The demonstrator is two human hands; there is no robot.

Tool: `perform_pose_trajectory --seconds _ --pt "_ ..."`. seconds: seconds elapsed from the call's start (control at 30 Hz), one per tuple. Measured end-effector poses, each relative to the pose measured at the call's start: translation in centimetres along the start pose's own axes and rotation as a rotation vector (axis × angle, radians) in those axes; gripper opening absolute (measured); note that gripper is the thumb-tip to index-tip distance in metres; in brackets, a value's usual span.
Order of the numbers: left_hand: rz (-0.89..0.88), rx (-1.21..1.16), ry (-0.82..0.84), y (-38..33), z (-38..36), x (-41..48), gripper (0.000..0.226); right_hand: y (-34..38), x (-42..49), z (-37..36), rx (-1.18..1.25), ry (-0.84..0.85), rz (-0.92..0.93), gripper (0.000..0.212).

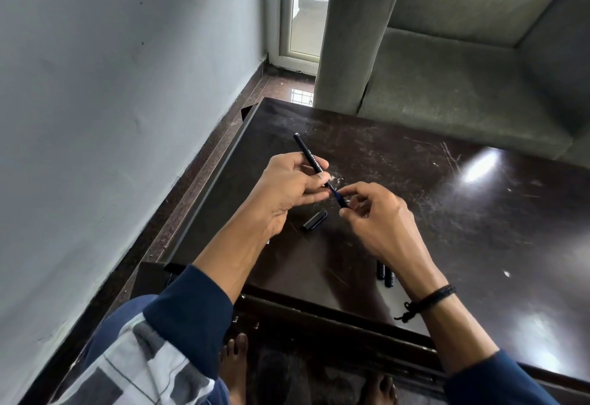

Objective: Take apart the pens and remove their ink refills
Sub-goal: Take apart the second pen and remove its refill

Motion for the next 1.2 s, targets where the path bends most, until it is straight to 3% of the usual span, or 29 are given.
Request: perform_pose_trajectory --seconds 0.33,1.2 --pt "-0.011 -0.004 0.015 0.18 -0.20 -0.07 0.015 0.30 -0.13 -0.16 0.064 -0.137 0.062 0.020" --pt "-0.017 -0.048 -0.023 0.31 -0.29 -0.14 0.016 0.24 -0.19 -0.45 0.087 -0.220 0.157 0.022"
Point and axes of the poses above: each hand's wrist, its own x-axis towards the middle knuckle, its own z-axis out of the back of the hand, y = z × x, the point moved 1 cm from there along x, towards the middle knuckle, and after that the axes turned 1 degree about -z, right-handed, at the moved point
